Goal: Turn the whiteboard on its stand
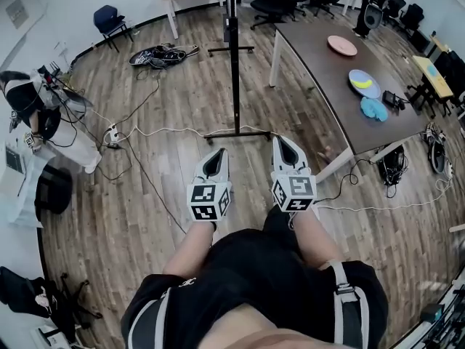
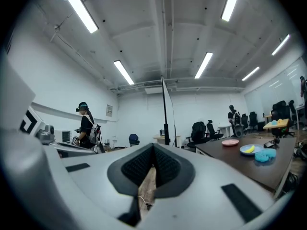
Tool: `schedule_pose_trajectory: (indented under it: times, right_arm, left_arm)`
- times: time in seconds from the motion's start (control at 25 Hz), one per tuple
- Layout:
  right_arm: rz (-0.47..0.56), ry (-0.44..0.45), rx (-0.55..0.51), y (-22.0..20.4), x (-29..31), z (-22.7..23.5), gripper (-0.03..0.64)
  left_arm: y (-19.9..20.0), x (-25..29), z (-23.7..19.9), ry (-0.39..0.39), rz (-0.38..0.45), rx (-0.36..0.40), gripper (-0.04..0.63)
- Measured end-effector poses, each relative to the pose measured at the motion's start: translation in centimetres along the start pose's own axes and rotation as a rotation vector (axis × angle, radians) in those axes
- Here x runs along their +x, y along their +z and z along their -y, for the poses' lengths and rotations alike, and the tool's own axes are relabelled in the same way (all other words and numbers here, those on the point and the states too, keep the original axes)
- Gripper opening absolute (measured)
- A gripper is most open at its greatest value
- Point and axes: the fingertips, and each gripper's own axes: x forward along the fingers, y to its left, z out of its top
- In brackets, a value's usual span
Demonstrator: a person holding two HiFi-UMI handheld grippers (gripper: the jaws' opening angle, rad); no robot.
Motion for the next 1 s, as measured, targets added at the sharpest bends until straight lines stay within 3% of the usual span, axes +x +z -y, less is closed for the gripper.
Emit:
schedule_pose_trajectory:
  times: [1.0]
  right_arm:
    - [0.02, 0.111, 0.041, 0.6, 18.5, 17.1, 0.006]
  left_arm:
    - [3.6, 23.3, -1.5, 0.136, -0.035, 0.015, 0.008]
